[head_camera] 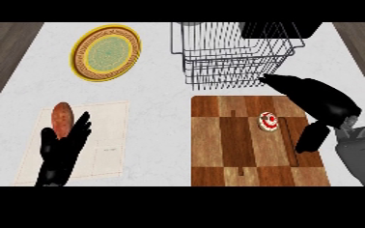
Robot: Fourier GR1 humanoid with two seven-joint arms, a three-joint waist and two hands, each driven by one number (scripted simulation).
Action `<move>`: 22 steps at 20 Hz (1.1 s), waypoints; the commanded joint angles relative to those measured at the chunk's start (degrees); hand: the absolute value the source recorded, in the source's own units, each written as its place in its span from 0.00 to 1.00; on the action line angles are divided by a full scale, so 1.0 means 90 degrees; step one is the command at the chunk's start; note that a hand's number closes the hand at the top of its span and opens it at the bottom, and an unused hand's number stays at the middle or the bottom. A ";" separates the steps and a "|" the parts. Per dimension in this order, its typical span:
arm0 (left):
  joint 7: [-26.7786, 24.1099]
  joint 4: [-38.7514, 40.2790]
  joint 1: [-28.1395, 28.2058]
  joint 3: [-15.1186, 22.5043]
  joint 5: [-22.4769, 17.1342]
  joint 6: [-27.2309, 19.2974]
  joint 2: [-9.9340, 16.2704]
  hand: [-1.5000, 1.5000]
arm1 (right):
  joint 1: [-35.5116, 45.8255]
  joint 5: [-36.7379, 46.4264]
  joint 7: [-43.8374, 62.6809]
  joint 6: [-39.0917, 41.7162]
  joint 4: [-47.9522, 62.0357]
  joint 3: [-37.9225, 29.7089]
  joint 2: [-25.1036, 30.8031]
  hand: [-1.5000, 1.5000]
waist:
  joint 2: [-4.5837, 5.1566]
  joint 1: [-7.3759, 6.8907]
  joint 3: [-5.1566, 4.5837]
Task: Pick the cupcake from the cutting board and place it in the basket
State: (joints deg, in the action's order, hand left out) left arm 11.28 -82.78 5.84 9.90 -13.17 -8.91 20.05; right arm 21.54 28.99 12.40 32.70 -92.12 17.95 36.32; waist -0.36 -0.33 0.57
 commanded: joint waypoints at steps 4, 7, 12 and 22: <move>0.0211 0.0241 0.0228 -0.0115 -0.0026 0.0201 -0.0111 0.50 | -0.0060 0.0481 -0.0527 -0.0226 0.0485 -0.0154 -0.0273 0.00 | 0.0043 -0.0003 -0.0062; 0.0355 0.0344 -0.0014 -0.0093 0.0128 0.0187 -0.0152 0.50 | 0.0085 0.0701 -0.0673 -0.0228 0.0751 -0.0070 -0.0435 0.00 | 0.0048 0.0000 -0.0062; 0.0125 0.0846 -0.0183 -0.0283 0.0103 0.0391 -0.0185 0.50 | 0.0002 0.1220 -0.0491 -0.0362 0.0884 0.0314 -0.0783 0.00 | 0.0055 0.0017 -0.0066; 0.0061 0.0667 -0.0002 -0.0541 0.0167 0.0531 -0.0235 0.50 | 0.0007 0.1590 -0.0748 -0.0171 0.1357 0.0080 -0.0948 0.00 | 0.0044 0.0017 -0.0065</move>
State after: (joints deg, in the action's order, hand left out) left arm 12.23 -82.21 5.69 6.73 -11.13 -5.81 18.08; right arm 21.04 42.66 6.45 30.29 -80.82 19.54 29.06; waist -0.41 -0.26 0.62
